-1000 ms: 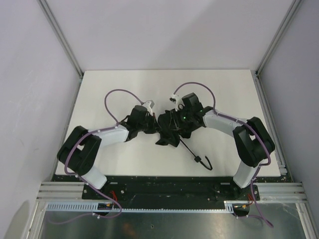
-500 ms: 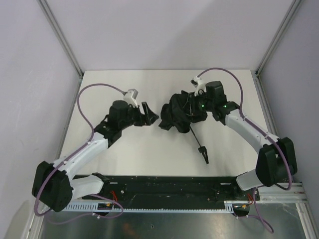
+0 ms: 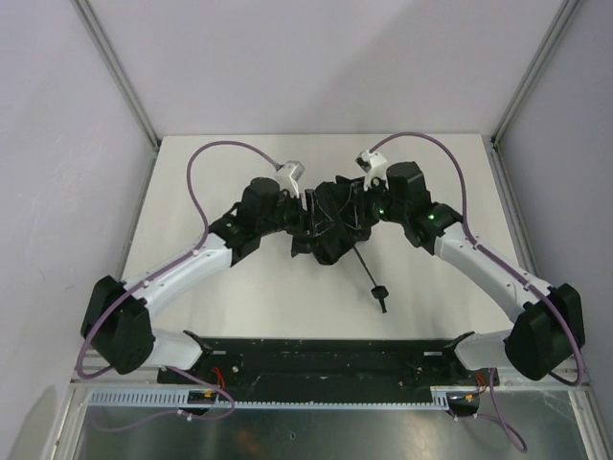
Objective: Put away the umbrella
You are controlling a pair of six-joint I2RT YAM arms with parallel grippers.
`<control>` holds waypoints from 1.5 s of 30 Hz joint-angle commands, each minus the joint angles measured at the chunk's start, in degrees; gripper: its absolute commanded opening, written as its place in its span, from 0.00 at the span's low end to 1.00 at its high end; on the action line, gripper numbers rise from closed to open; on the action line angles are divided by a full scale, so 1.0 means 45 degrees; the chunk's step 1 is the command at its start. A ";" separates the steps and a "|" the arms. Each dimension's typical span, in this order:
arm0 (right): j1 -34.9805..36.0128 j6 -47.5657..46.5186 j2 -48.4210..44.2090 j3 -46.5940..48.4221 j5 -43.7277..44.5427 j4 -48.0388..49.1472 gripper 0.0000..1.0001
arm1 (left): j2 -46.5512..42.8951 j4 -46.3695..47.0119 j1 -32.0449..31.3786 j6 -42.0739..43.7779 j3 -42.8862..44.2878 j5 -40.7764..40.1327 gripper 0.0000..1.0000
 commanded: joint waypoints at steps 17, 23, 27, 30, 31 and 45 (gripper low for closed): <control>-0.2565 -0.6483 -0.0552 0.2874 0.8360 0.1040 0.00 | -0.6997 -0.1865 0.1062 0.0869 -0.0744 -0.0630 0.99; -0.2068 -1.1427 0.1026 0.3565 1.2198 0.4381 0.00 | -0.8901 -0.2174 0.1184 0.0269 -0.2017 -0.0412 0.99; -0.0676 -1.5598 0.2667 0.2897 1.4183 0.7735 0.00 | -0.9856 -0.2755 0.1194 0.0107 -0.2366 -0.0468 0.98; 0.0395 -1.8361 0.4253 0.1926 1.5399 1.0504 0.00 | -1.0554 -0.3405 0.1207 0.0108 -0.2496 -0.0815 0.98; 0.0794 -1.8885 0.4761 0.1649 1.5706 1.0926 0.00 | -1.0844 -0.3609 0.1218 0.0106 -0.2571 -0.0939 0.98; 0.6281 -0.9286 0.7928 0.0073 1.2029 0.0573 0.00 | -1.4273 -0.5883 0.1195 -0.1909 -0.4279 -0.2921 0.98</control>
